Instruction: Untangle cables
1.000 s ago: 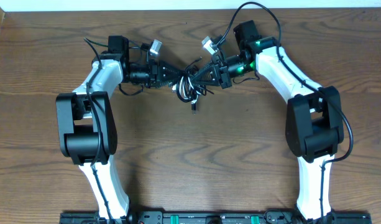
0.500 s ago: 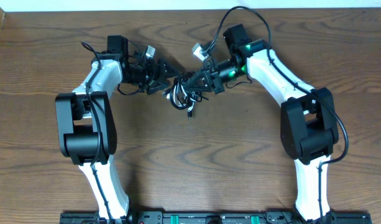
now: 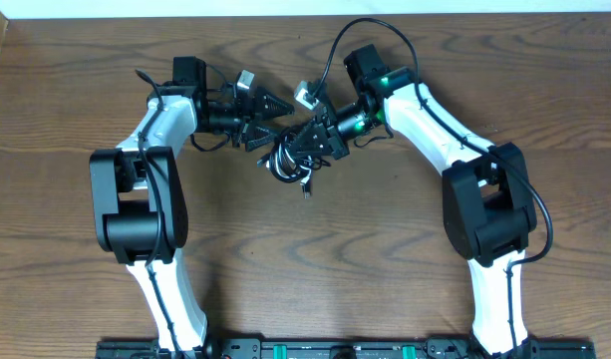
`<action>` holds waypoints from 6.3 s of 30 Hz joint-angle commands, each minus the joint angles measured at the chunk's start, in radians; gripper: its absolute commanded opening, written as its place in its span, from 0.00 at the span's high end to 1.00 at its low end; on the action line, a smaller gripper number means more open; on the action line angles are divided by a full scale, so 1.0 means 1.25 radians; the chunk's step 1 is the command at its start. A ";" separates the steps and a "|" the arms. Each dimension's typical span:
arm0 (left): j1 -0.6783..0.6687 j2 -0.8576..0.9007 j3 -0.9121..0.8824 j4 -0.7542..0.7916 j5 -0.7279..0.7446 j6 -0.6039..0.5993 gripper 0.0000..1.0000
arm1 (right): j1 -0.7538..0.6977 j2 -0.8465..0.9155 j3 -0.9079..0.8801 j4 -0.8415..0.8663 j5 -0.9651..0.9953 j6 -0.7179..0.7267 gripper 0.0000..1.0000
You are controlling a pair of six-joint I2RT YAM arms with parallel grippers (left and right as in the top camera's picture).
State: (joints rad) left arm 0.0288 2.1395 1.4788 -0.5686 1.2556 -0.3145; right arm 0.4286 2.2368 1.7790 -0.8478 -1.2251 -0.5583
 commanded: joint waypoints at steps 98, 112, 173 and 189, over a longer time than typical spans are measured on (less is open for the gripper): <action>0.088 -0.002 -0.003 -0.101 -0.267 0.023 0.92 | 0.303 -0.040 0.073 -0.039 0.891 -0.251 0.67; 0.088 -0.002 -0.003 -0.101 -0.267 0.023 0.92 | 0.307 -0.029 0.058 -0.012 0.864 -0.251 0.79; 0.088 -0.002 -0.003 -0.102 -0.267 0.023 0.30 | 0.299 -0.006 0.075 0.033 0.717 -0.180 0.99; 0.088 -0.002 -0.002 -0.107 -0.264 0.044 0.13 | 0.096 -0.027 0.109 0.024 0.254 0.021 0.99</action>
State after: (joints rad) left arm 0.1181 2.1395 1.4788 -0.6956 0.9138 -0.2829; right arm 0.6052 2.2543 1.8694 -0.8219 -0.7303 -0.6014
